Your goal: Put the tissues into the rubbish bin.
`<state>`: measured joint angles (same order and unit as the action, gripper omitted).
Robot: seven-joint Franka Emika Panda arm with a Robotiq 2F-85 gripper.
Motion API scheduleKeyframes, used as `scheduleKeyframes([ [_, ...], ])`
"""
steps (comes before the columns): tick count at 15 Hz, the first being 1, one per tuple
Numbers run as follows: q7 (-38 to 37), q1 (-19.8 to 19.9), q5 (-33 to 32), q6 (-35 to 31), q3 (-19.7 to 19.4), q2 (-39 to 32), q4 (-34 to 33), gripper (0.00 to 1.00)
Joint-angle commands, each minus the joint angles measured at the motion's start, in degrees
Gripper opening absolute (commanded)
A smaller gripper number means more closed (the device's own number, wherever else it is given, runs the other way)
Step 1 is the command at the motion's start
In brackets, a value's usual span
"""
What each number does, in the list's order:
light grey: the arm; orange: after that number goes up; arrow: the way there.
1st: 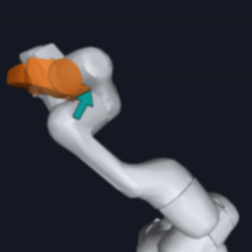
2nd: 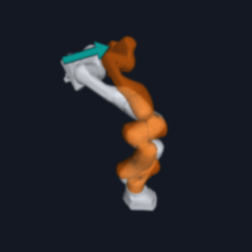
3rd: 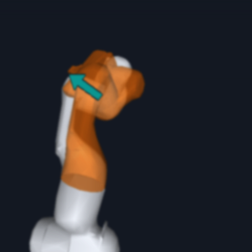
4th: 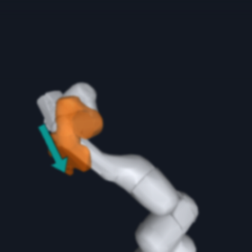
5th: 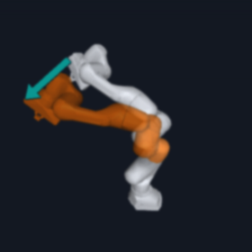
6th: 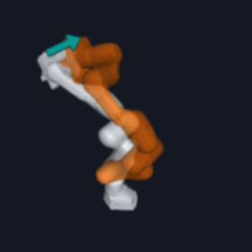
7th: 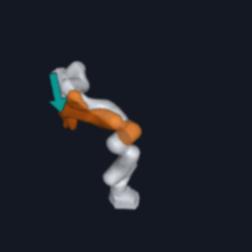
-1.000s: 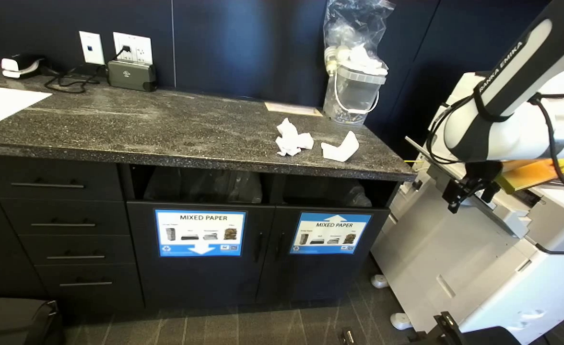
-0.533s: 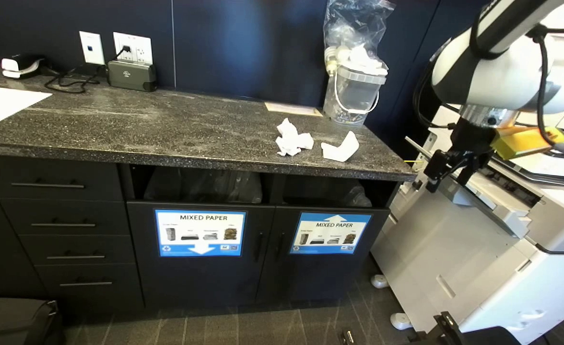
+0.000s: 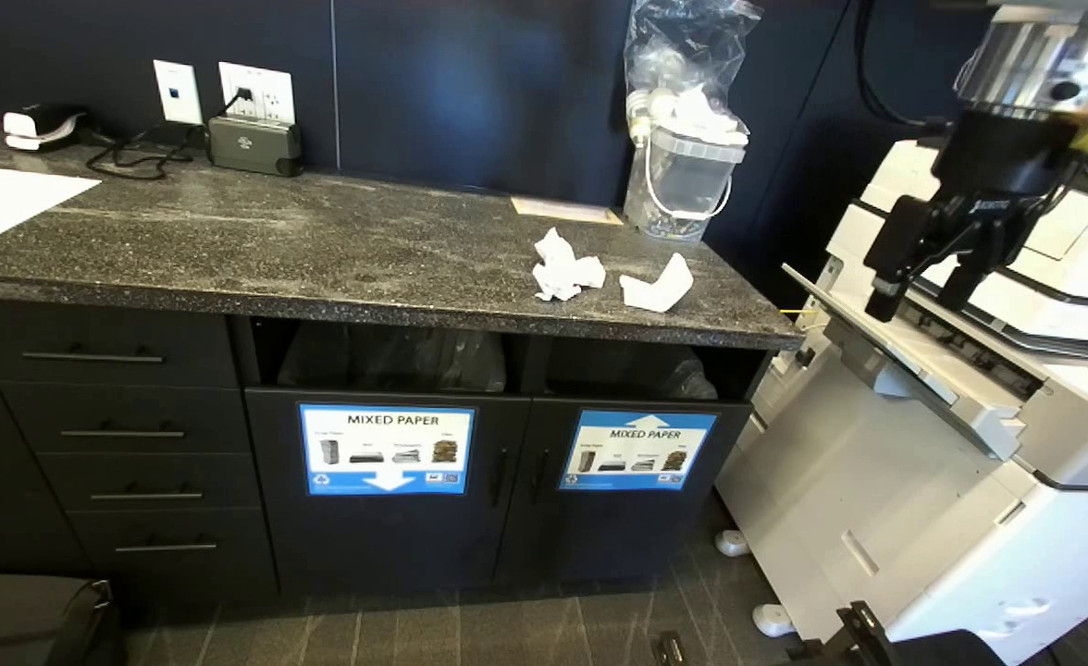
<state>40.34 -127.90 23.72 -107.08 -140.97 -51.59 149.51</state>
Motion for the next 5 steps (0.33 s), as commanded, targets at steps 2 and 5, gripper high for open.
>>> scheduleKeyframes([
  [2, 0.5, -0.4, 0.4, 3.8, -1.4, -4.3, -0.1, 1.00],
  [5, 0.4, -0.6, 0.3, 4.4, -1.6, -5.5, 0.1, 1.00],
])
